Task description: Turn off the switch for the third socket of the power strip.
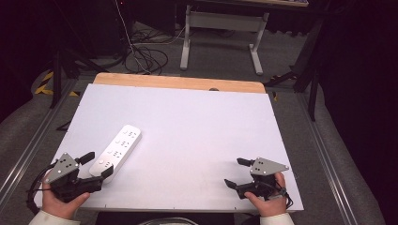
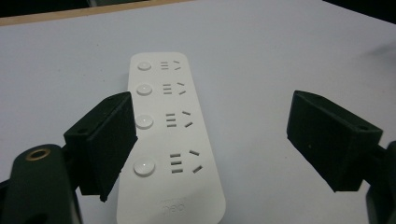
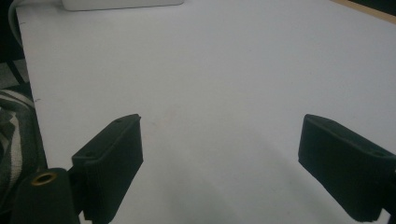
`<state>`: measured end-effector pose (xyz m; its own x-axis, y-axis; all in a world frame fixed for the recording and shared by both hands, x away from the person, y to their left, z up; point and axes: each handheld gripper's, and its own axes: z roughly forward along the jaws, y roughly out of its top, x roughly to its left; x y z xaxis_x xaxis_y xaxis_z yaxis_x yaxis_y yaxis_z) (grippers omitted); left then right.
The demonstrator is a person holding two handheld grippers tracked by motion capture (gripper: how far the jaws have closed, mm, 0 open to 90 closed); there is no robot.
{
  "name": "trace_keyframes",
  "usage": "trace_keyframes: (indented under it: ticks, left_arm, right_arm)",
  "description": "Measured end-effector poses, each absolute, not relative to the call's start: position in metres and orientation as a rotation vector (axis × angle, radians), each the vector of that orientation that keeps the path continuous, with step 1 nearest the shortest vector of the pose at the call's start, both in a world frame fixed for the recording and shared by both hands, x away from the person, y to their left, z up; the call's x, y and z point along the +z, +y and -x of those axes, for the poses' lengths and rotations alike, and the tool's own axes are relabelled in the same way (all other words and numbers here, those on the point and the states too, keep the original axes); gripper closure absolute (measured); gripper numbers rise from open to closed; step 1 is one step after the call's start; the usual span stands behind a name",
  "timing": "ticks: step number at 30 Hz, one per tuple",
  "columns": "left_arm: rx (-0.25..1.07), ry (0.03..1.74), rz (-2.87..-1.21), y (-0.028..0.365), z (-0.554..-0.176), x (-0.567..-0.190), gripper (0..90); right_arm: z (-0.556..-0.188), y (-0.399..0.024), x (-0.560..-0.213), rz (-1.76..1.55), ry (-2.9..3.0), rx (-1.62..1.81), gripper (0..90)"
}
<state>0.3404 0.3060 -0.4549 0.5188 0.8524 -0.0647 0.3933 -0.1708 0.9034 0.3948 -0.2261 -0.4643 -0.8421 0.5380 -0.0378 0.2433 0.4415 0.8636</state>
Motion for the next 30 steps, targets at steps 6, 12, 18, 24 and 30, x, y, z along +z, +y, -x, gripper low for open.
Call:
trace_keyframes:
  ticks: [6, 12, 18, 24, 30]
  left_arm:
    - [0.599, 1.043, -1.780, 0.305, -0.339, -0.454, 16.4]
    - [0.604, 1.043, -1.787, 0.305, -0.339, -0.453, 16.9]
    - [0.623, 1.043, -1.799, 0.304, -0.338, -0.452, 18.2]
    - [0.650, 1.076, -1.809, 0.302, -0.342, -0.445, 22.1]
    - [0.634, 1.102, -1.800, 0.303, -0.348, -0.437, 24.3]
  right_arm:
    - [-0.394, -0.226, -0.465, -0.670, 2.386, 1.358, 14.3]
    - [-0.394, -0.225, -0.466, -0.671, 2.389, 1.357, 14.3]
    - [-0.395, -0.225, -0.466, -0.671, 2.394, 1.358, 14.3]
    - [-0.395, -0.225, -0.467, -0.680, 2.397, 1.355, 14.3]
    - [-0.395, -0.223, -0.468, -0.680, 2.404, 1.350, 14.3]
